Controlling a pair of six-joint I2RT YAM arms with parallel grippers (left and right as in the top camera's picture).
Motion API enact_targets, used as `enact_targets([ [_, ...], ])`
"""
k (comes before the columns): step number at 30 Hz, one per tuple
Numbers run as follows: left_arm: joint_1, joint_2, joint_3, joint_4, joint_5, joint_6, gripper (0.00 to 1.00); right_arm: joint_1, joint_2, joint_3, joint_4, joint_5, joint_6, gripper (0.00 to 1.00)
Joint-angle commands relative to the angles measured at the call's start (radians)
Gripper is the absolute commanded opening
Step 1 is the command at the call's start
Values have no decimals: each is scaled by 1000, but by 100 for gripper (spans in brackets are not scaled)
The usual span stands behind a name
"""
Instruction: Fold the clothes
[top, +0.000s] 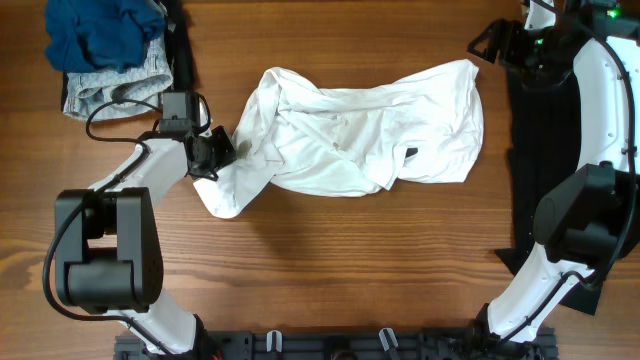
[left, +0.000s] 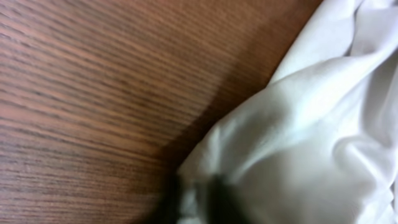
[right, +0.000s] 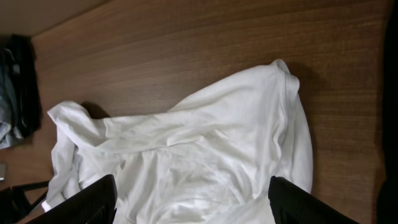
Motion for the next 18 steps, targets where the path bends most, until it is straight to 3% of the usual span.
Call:
enact_targets([
  [1, -3, 15, -20, 10, 1, -10, 4, 5, -20, 17, -12, 5, 5, 79],
  [3, 8, 3, -12, 34, -41, 6, 4, 10, -20, 17, -44, -6, 2, 76],
  [5, 38, -51, 36, -14, -53, 56, 4, 38, -20, 17, -124, -10, -13, 66],
  [10, 68, -267, 134, -106, -180, 122, 4, 177, -20, -7, -358, 93, -66, 72],
  [13, 69, -365, 135, -106, -245, 127, 4, 249, -20, -89, -373, 93, -44, 72],
  [18, 69, -377, 135, -114, -247, 162, 4, 292, -31, -276, -328, 101, 5, 65],
])
